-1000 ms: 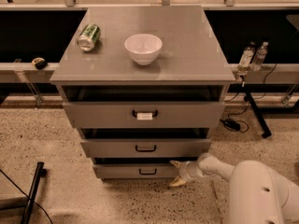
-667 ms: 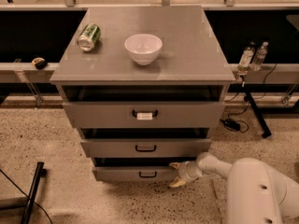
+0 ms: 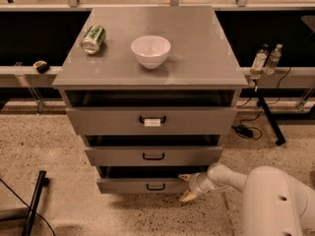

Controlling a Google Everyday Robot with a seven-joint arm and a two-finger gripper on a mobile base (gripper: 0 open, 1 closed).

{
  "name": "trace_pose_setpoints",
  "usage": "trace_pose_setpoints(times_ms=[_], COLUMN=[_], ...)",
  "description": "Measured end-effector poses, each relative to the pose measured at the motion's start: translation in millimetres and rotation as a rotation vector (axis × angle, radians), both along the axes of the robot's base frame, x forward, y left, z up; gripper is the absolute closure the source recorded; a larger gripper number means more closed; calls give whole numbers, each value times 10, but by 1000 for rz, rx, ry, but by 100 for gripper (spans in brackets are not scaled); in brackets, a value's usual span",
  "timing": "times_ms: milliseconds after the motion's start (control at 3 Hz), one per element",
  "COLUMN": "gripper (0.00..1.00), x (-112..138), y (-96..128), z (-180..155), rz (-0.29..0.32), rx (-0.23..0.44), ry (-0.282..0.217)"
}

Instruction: Open bottom drawer

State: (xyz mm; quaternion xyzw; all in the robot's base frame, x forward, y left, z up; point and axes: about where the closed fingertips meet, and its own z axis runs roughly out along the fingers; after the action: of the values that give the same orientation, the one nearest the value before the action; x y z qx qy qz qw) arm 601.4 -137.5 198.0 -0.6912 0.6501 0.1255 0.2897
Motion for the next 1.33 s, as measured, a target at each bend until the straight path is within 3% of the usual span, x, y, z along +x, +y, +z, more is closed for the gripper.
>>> trace_pose_setpoints(times_ms=[333,667,1000,1333], gripper=[32,32,27,8], x=[-294,-521,-766,-831], y=[-66,-99,-81,-84], z=[-32,40,154,142], rz=[6,18,8,6], rx=[-10,-59,-45,-41], ry=[46,64,62,70])
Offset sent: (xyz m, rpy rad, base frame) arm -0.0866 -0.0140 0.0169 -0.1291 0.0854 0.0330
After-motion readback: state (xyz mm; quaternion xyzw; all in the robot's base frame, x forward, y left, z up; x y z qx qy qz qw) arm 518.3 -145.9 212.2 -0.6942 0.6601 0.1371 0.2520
